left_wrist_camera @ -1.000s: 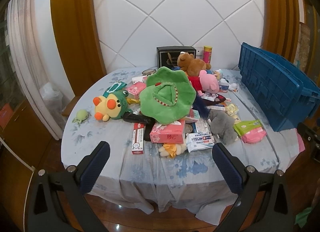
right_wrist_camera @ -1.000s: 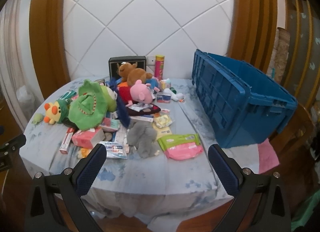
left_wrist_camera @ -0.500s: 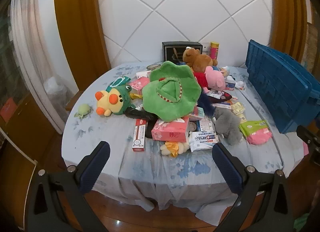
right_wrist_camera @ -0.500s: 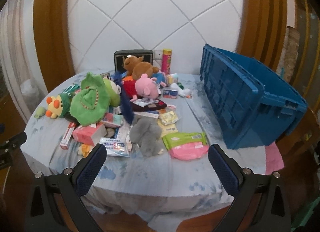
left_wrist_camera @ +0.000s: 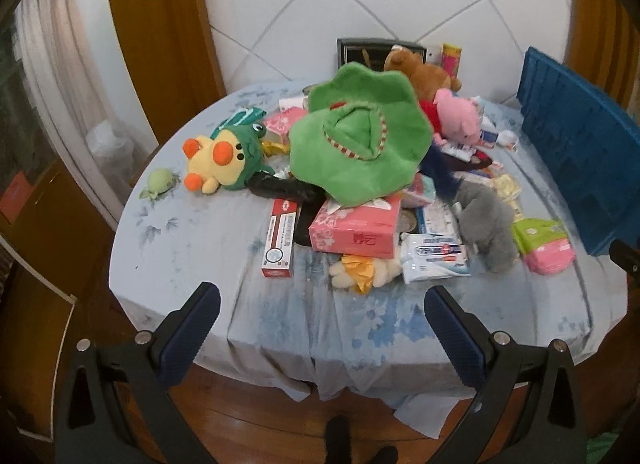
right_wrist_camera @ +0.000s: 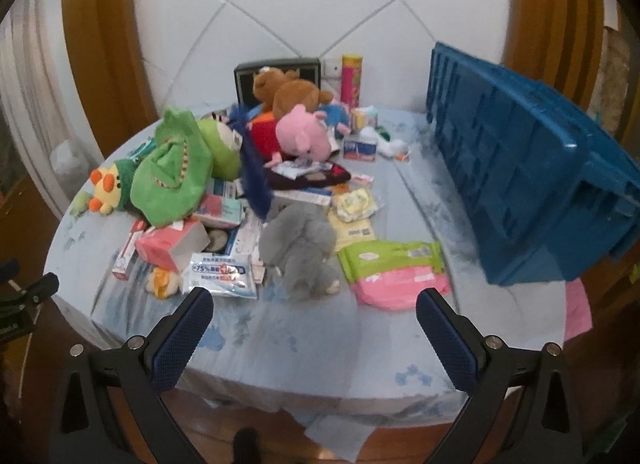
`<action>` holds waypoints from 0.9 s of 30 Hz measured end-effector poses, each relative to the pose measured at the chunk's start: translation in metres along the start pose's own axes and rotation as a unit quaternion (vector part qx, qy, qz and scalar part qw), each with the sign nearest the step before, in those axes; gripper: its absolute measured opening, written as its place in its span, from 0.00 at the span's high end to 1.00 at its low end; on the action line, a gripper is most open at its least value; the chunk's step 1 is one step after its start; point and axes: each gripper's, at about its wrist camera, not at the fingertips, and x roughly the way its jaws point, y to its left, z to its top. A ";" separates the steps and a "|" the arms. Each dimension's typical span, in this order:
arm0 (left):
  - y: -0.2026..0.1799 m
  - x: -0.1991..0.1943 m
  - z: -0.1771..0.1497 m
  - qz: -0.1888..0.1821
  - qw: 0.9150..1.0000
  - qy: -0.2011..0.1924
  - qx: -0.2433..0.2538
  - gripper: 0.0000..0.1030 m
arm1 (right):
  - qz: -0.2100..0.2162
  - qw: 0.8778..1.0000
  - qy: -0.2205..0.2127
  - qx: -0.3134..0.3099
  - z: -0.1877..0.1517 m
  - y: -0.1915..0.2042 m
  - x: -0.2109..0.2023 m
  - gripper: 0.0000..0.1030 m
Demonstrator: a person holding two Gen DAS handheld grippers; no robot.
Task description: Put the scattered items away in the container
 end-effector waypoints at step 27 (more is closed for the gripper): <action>-0.094 0.143 0.019 -0.048 0.992 0.111 0.037 0.13 | -0.023 0.994 0.102 0.040 0.010 -0.060 0.136 0.00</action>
